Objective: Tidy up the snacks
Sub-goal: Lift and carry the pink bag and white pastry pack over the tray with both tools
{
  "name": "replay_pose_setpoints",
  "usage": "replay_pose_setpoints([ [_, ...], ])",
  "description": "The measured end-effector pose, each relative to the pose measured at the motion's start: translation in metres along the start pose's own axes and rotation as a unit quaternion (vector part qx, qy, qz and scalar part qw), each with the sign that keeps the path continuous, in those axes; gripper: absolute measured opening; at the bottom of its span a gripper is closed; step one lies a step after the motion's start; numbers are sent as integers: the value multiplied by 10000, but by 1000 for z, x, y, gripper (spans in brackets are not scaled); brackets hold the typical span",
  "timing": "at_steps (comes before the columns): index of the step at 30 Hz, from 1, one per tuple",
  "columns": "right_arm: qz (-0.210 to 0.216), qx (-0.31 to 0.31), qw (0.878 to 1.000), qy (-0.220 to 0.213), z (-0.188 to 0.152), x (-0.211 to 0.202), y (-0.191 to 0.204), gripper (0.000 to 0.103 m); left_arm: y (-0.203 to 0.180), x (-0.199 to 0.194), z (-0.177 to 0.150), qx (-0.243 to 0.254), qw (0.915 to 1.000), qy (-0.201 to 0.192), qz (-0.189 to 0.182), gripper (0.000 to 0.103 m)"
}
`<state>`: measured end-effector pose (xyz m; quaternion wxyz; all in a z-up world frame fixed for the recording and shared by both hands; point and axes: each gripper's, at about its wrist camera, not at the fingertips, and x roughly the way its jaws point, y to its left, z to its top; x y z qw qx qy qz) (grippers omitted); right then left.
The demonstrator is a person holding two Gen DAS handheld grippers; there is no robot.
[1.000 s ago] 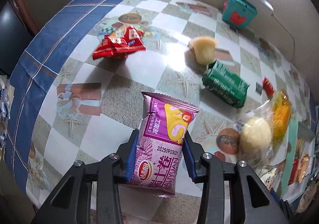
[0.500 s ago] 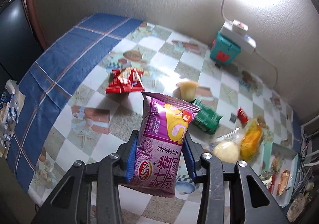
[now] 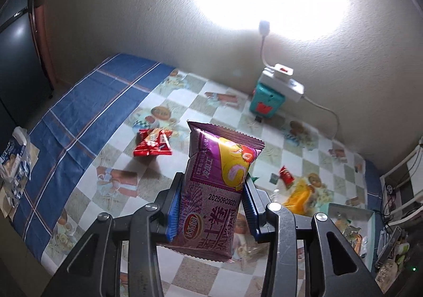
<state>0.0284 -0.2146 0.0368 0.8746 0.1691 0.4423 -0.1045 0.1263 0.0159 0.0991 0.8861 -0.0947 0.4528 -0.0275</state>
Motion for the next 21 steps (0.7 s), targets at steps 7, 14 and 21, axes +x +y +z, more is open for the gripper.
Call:
replay_pose_setpoints([
  [7, -89, 314, 9994, -142, 9, -12, -31, 56, -34, -6, -4, 246, 9995, -52, -183, 43],
  [14, -277, 829, 9959, -226, 16, -21, -80, 56, -84, -7, -18, 684, 9970, -47, -348, 43],
  [21, -563, 1437, 9876, -287, 15, -32, -144, 56, -134, -10, -35, 1086, 9924, 7, -584, 43],
])
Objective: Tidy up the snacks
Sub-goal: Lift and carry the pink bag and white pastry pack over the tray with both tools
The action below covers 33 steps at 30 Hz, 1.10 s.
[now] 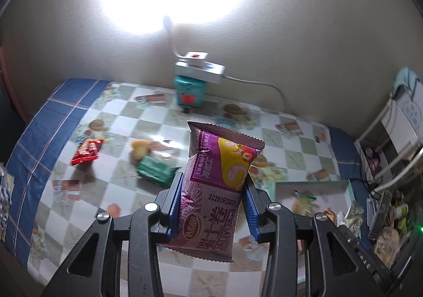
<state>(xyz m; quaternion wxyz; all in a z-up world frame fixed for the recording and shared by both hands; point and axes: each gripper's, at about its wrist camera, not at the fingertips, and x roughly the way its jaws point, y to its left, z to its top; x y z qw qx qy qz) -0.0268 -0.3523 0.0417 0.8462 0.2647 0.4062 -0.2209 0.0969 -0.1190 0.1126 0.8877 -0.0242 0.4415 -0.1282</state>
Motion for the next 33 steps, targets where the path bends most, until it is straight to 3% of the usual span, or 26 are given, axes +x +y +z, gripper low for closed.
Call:
replay_pose_setpoints([
  [12, -334, 955, 9949, -45, 22, -5, -93, 56, -90, 8, -26, 875, 9957, 158, -250, 43],
  [23, -481, 1328, 9899, 151, 23, 10, -123, 56, -155, 32, -57, 1469, 9869, 502, -444, 43],
  [33, -600, 1648, 9833, 494, 13, 34, -143, 56, -196, 66, -89, 1797, 9759, 1078, -614, 43],
])
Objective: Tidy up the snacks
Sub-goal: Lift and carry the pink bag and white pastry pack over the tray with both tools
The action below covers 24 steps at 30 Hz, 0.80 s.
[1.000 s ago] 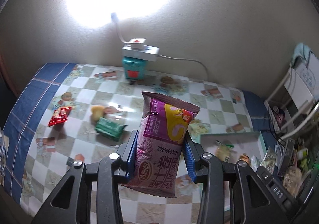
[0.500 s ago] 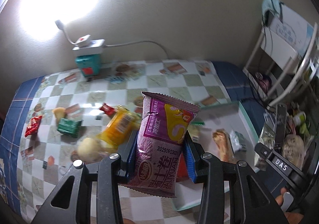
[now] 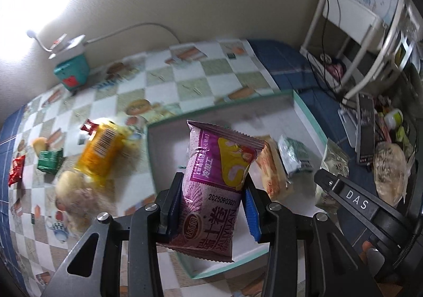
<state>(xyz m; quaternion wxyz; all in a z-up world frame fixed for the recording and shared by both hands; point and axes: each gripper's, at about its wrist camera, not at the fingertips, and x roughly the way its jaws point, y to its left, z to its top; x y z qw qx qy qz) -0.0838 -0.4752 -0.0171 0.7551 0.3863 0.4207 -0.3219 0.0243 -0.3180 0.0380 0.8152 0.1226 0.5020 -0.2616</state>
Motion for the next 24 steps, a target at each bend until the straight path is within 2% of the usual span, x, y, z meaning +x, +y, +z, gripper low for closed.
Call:
replay_pose_setpoints([
  [7, -71, 105, 9999, 65, 2, 7, -8, 56, -16, 20, -6, 157, 9997, 208, -28, 43],
  [24, -283, 273, 9990, 218, 0, 20, -15, 58, -18, 43, -12, 64, 9984, 565, -24, 44],
])
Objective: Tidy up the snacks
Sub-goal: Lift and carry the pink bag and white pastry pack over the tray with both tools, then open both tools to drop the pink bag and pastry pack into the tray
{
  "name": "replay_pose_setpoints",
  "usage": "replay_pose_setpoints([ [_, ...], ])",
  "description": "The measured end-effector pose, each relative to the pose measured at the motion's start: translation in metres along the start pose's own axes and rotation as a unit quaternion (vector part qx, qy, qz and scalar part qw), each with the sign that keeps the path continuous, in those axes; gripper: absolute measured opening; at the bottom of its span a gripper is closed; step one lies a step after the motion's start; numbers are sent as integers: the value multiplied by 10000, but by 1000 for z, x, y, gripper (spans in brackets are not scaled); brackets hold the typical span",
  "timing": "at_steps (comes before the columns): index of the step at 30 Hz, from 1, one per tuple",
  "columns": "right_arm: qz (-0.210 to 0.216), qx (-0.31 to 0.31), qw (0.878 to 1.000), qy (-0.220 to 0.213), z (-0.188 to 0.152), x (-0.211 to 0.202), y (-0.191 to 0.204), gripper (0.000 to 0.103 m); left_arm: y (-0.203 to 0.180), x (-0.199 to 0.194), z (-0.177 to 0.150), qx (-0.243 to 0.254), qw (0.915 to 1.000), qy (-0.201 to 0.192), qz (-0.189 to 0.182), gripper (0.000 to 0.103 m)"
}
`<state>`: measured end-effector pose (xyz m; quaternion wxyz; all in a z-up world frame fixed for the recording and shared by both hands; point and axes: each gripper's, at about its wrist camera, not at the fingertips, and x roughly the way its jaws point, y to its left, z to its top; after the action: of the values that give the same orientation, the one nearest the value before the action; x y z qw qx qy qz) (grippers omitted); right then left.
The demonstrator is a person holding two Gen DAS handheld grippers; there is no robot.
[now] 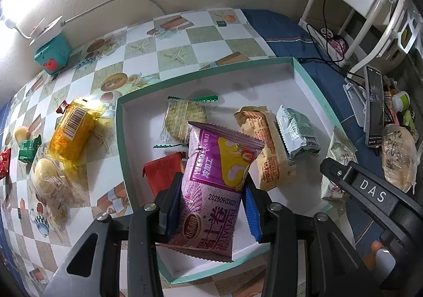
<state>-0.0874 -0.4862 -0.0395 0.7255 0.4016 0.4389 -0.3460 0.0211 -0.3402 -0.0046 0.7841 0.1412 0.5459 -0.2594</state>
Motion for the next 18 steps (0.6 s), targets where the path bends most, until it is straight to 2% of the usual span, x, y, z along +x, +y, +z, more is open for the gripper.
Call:
replay_pose_setpoints([
  [1, -22, 22, 10000, 6, 0, 1, -1, 58, 0, 1, 0, -4, 10000, 26, 7, 45],
  [3, -43, 66, 10000, 42, -1, 4, -1, 57, 1, 3, 0, -65, 9999, 128, 20, 58],
  [4, -34, 76, 9999, 58, -1, 6, -1, 57, 2, 3, 0, -96, 9998, 151, 25, 60],
  [7, -14, 81, 9999, 71, -1, 7, 0, 59, 6, 1, 2, -175, 9997, 172, 8, 61],
  [10, -2, 90, 9999, 73, -2, 6, -2, 65, 9, -2, 2, -225, 9996, 189, 28, 65],
  [15, -7, 78, 9999, 70, -2, 4, -1, 72, 15, -6, 4, -307, 9993, 181, 103, 66],
  [18, 7, 39, 9999, 95, -3, 4, 1, 73, 21, -7, 6, -416, 9988, 195, 186, 67],
])
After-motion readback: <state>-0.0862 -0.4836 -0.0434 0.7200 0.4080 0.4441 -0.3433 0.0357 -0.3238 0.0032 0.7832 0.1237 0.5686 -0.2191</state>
